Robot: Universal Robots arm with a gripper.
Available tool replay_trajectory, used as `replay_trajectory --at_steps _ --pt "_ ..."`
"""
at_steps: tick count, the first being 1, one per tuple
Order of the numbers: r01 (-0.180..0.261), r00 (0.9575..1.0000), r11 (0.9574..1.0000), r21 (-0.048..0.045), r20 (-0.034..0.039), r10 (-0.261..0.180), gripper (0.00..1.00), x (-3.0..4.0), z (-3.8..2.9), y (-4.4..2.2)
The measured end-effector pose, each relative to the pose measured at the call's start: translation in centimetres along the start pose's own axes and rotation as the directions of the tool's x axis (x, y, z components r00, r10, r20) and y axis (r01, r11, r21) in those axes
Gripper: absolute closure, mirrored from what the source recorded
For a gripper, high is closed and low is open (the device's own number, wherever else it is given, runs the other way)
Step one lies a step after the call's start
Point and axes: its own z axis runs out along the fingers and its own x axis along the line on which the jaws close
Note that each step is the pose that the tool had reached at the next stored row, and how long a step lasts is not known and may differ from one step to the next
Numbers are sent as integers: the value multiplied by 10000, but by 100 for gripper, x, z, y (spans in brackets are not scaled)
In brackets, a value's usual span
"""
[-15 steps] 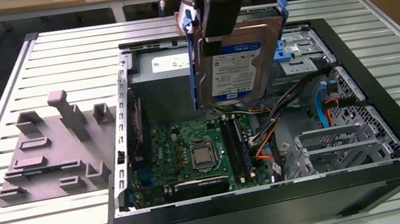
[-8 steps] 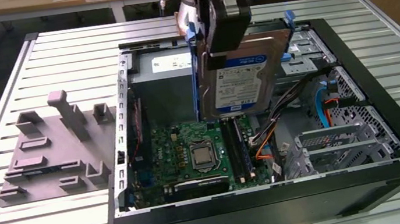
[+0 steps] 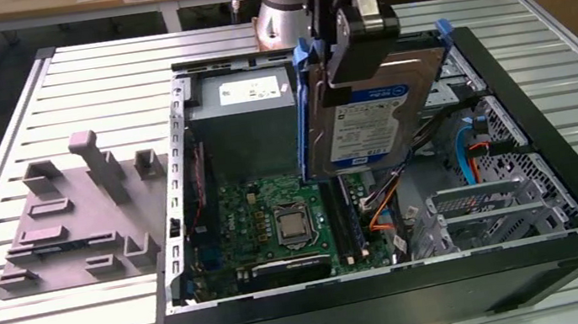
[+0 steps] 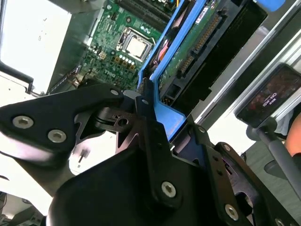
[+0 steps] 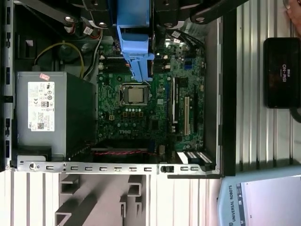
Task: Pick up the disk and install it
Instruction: 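Insert the disk into the insertion slot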
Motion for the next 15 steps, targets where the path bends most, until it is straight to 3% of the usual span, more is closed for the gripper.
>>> replay_trajectory --at_steps 15 --pt "1 10000 10000 0 2 -1 64 13 4 -18"
